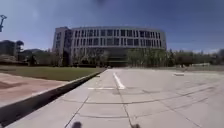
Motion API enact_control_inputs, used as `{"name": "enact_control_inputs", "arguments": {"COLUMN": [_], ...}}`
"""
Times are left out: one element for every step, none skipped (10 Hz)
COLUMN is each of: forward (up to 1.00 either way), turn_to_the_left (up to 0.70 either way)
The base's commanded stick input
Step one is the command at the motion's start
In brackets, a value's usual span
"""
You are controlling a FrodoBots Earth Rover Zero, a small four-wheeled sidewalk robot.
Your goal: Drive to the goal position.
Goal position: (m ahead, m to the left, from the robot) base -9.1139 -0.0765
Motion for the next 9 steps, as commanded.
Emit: {"name": "enact_control_inputs", "arguments": {"forward": [0.85,0.85,0.85,0.85,0.85,0.85,0.85,0.85,0.85], "turn_to_the_left": [-0.32,-0.32,-0.32,-0.32,-0.32,-0.32,-0.32,-0.32,-0.31]}}
